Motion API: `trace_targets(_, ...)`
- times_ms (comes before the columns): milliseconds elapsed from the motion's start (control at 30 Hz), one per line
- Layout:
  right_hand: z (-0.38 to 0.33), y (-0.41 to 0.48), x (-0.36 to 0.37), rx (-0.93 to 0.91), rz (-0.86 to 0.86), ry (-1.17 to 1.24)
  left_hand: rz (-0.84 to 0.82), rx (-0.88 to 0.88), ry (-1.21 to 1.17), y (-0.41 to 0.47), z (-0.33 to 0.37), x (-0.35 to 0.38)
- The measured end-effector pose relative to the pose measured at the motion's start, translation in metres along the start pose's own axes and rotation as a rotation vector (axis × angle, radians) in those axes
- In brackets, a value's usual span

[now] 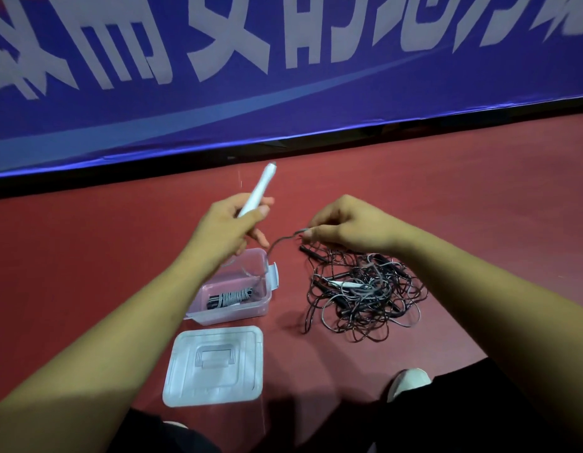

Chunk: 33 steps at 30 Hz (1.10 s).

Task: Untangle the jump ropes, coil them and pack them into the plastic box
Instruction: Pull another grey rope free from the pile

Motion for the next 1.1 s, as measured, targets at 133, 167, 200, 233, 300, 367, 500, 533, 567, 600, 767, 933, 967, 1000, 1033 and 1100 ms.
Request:
trace_targets(133, -0.017, 0.003, 0.003, -0.065, 0.069, 0.075, -0.24, 0.003, 0.055, -0.014, 0.012, 0.038)
trace_targets(167, -0.015, 0.003, 0.002, -0.054, 0.074, 0.084, -0.201, -0.004, 0.053, -0.013, 0.013, 0.035)
trace_targets(200, -0.011, 0.001, 0.001, -0.026, 0.063, 0.091, -0.129, -0.016, 0.03, -0.01, 0.013, 0.026)
trace_targets(233, -0.003, 0.001, 0.001, 0.012, 0.039, 0.085, -0.049, -0.031, -0.028, -0.005, 0.011, 0.015)
trace_targets(300, 0.02, -0.001, -0.001, 0.116, -0.026, -0.017, 0.1, -0.074, -0.199, 0.002, 0.004, -0.009)
trace_targets(367, 0.049, -0.005, -0.011, 0.256, -0.107, -0.181, 0.231, -0.116, -0.3, 0.006, -0.008, -0.034)
trace_targets(500, 0.091, -0.015, -0.045, 0.386, -0.037, -0.14, 0.312, -0.206, -0.193, 0.013, -0.028, -0.065)
trace_targets(533, 0.092, -0.015, -0.052, 0.361, 0.029, -0.099, 0.287, -0.221, -0.023, 0.014, -0.032, -0.068)
trace_targets(567, 0.089, -0.014, -0.056, 0.325, 0.087, -0.076, 0.248, -0.227, 0.157, 0.014, -0.035, -0.069)
trace_targets(600, 0.083, -0.011, -0.057, 0.289, 0.127, -0.045, 0.211, -0.223, 0.316, 0.013, -0.038, -0.067)
trace_targets(767, 0.031, -0.002, -0.02, 0.134, 0.081, -0.068, 0.165, -0.077, 0.299, 0.009, -0.021, -0.042)
trace_targets(933, -0.018, 0.001, 0.002, -0.067, 0.129, 0.144, -0.173, -0.025, -0.047, -0.012, 0.014, 0.016)
trace_targets(967, -0.025, 0.0, -0.001, -0.101, 0.15, 0.184, -0.247, -0.016, -0.031, -0.016, 0.017, 0.026)
trace_targets(1000, -0.028, -0.001, -0.004, -0.122, 0.165, 0.207, -0.294, -0.01, -0.029, -0.019, 0.017, 0.032)
trace_targets(1033, -0.026, -0.001, -0.006, -0.122, 0.163, 0.203, -0.3, -0.012, -0.048, -0.019, 0.017, 0.033)
trace_targets(1100, -0.011, -0.002, -0.007, -0.062, 0.081, 0.132, -0.21, -0.024, -0.138, -0.013, 0.017, 0.023)
Point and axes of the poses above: each hand's wrist, its own y-axis towards the middle knuckle, its own x-axis out of the palm, z = x × y, the point moved 8 cm from there along y, towards the middle knuckle, and after that the axes turned 10 degrees about y, right-handed, at the moved point
